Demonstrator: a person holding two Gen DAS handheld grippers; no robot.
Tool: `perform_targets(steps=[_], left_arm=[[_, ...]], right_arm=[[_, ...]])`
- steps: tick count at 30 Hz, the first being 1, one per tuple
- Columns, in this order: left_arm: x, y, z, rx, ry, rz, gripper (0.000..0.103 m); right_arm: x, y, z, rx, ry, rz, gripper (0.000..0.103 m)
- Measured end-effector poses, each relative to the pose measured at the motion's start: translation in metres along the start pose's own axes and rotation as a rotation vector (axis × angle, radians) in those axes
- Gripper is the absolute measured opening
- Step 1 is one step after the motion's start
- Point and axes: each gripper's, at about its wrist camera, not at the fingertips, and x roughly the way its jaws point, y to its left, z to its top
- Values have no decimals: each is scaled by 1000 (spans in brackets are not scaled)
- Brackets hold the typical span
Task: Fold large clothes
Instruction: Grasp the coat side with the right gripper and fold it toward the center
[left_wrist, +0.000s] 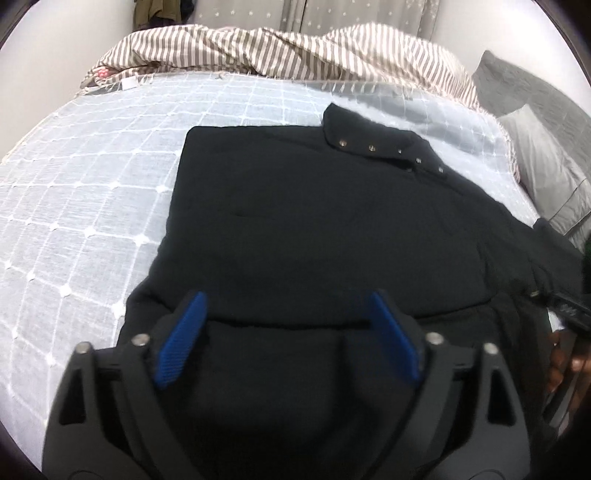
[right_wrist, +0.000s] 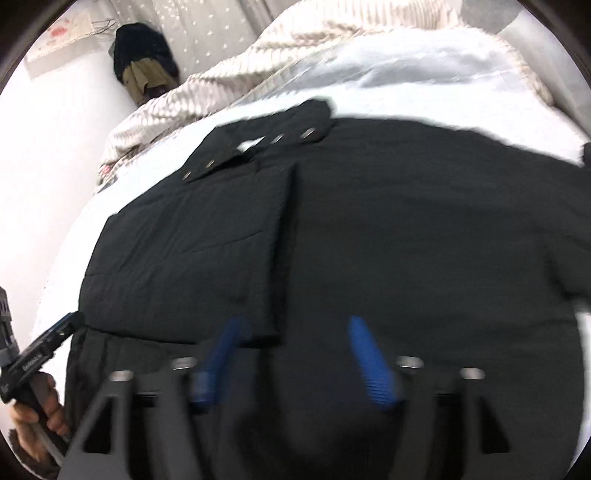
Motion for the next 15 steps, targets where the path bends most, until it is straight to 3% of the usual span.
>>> perform_targets(steps=[7, 10, 15], left_arm=[[-6, -13, -9, -41, 139, 54, 99], [-13, -17, -18, -49, 138, 41, 101], [-27, -25, -34, -22, 97, 91, 102]], right_arm=[[-92, -101, 5, 160, -134, -174, 81], [-126, -154, 1, 225, -170, -268, 82], [-171, -242, -2, 323, -214, -451, 82]])
